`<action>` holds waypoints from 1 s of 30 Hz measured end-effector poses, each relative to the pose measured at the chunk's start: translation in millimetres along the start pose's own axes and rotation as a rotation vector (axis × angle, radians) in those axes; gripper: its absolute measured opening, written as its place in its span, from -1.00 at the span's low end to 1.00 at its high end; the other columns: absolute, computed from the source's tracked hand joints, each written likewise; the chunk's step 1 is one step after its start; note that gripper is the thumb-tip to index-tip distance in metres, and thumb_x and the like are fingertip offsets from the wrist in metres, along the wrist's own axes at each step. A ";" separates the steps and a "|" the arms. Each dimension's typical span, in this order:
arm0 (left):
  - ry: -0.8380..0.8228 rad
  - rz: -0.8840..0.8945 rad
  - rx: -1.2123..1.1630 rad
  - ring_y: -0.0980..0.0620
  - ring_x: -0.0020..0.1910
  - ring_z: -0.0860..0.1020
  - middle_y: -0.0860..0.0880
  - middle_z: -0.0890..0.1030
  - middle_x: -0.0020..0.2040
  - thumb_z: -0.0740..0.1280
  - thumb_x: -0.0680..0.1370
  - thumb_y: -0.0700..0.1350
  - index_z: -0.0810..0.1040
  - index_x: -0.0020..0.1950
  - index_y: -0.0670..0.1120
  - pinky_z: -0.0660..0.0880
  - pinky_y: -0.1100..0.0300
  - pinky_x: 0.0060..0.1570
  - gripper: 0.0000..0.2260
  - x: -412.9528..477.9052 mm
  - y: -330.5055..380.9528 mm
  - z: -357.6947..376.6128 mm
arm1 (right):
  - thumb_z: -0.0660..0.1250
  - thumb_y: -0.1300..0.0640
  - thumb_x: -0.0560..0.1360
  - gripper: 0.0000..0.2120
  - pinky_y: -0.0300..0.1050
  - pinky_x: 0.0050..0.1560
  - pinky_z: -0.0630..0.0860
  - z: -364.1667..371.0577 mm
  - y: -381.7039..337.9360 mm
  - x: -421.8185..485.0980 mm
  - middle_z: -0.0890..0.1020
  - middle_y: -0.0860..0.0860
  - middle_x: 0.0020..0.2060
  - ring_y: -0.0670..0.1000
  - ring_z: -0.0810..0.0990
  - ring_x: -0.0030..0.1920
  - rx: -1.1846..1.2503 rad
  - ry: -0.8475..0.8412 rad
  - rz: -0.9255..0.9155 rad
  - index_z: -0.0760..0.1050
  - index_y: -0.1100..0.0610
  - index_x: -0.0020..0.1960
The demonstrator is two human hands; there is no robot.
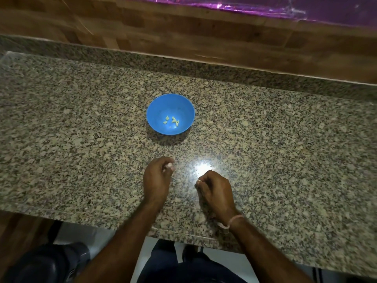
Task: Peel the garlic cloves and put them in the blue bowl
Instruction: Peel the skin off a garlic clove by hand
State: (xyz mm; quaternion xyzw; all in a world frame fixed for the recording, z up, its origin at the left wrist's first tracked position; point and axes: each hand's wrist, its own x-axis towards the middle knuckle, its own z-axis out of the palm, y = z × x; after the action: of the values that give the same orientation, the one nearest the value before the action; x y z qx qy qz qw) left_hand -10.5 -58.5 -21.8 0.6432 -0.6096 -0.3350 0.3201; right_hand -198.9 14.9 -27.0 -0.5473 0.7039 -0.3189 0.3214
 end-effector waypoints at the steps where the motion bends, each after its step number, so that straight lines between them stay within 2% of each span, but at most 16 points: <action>1: -0.003 0.054 0.078 -0.01 0.10 0.60 -0.01 0.62 0.12 0.47 0.53 -0.29 0.66 0.19 -0.08 0.58 0.00 0.13 -0.74 -0.8 -3.3 0.3 | 0.39 0.08 0.62 -0.84 0.03 -0.18 0.53 3.1 0.9 0.9 0.60 -0.12 -0.22 -0.06 0.56 -0.18 -0.050 -0.010 -0.021 0.50 -0.01 -0.14; 3: 0.008 0.075 0.191 -0.06 0.22 0.50 -0.04 0.50 0.22 0.52 0.50 -0.28 0.56 0.29 -0.09 0.52 0.01 0.21 -0.61 -11.8 -8.0 3.2 | 0.35 0.08 0.65 -0.82 -0.02 -0.19 0.42 9.4 -0.5 2.3 0.54 -0.08 -0.21 -0.03 0.49 -0.17 -0.153 -0.022 -0.076 0.46 0.02 -0.13; 5: 0.053 0.017 0.235 -0.07 0.25 0.44 -0.06 0.42 0.25 0.54 0.50 -0.20 0.48 0.32 -0.10 0.49 0.01 0.19 -0.56 -31.5 -10.8 5.7 | 0.32 0.10 0.66 -0.83 -0.07 -0.17 0.34 14.2 -0.2 2.0 0.52 -0.04 -0.19 0.00 0.45 -0.14 -0.247 -0.037 -0.127 0.45 0.04 -0.11; 11: 0.025 0.024 0.237 -0.05 0.24 0.38 -0.01 0.44 0.22 0.49 0.57 -0.04 0.54 0.29 0.02 0.47 -0.04 0.12 -0.68 -65.1 -19.9 8.6 | 0.29 0.20 0.61 -0.82 0.07 -0.20 0.41 17.6 -2.3 -2.7 0.47 -0.01 -0.22 0.06 0.41 -0.15 -0.269 -0.019 -0.176 0.39 0.07 -0.15; 16: -0.009 0.005 0.291 -0.06 0.25 0.40 -0.02 0.47 0.23 0.52 0.54 -0.08 0.55 0.30 0.06 0.45 -0.08 0.19 -0.64 -62.2 -14.5 9.4 | 0.29 0.25 0.51 -0.85 0.07 -0.25 0.39 18.3 -11.5 6.4 0.51 0.00 -0.28 0.11 0.45 -0.20 -0.289 -0.030 -0.090 0.40 0.08 -0.20; 21: -0.020 0.035 0.377 -0.09 0.19 0.44 -0.03 0.50 0.21 0.51 0.54 -0.08 0.57 0.28 0.05 0.46 -0.09 0.12 -0.67 -62.6 -12.3 11.3 | 0.34 0.30 0.44 -0.85 -0.03 -0.31 0.35 24.3 -22.0 14.4 0.59 0.01 -0.26 0.11 0.51 -0.21 -0.368 -0.023 0.057 0.47 0.07 -0.20; 25: -0.016 0.055 0.368 -0.05 0.12 0.48 0.02 0.55 0.13 0.50 0.55 -0.11 0.58 0.26 0.06 0.47 -0.06 0.06 -0.70 -62.4 -8.8 11.3 | 0.28 0.33 0.47 -0.84 -0.01 -0.29 0.40 24.5 -22.7 3.4 0.58 0.04 -0.19 0.12 0.51 -0.13 -0.515 -0.061 -0.064 0.47 0.08 -0.14; 28: -0.027 0.007 0.262 0.02 0.02 0.50 0.14 0.58 -0.05 0.44 0.58 -0.16 0.59 0.17 0.11 0.52 0.01 -0.06 -0.77 -61.4 -4.1 12.5 | 0.31 0.31 0.48 -0.84 -0.04 -0.32 0.31 27.3 -25.3 4.0 0.57 0.01 -0.24 0.10 0.51 -0.21 -0.439 0.032 0.034 0.46 0.07 -0.17; 30: -0.049 -0.060 0.163 0.02 -0.03 0.57 0.15 0.63 -0.07 0.37 0.62 -0.12 0.61 0.07 0.12 0.58 0.01 -0.11 -0.87 -57.9 4.3 16.4 | 0.39 0.24 0.52 -0.84 -0.03 -0.32 0.43 27.9 -25.6 13.5 0.63 -0.01 -0.29 0.07 0.59 -0.24 -0.284 0.033 0.182 0.51 0.08 -0.22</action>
State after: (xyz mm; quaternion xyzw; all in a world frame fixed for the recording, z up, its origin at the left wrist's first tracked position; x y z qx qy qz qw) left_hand -28.3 -1.0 -25.3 0.6767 -0.6230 -0.3094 0.2412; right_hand -164.7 -6.1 -24.4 -0.5157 0.7939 -0.1947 0.2567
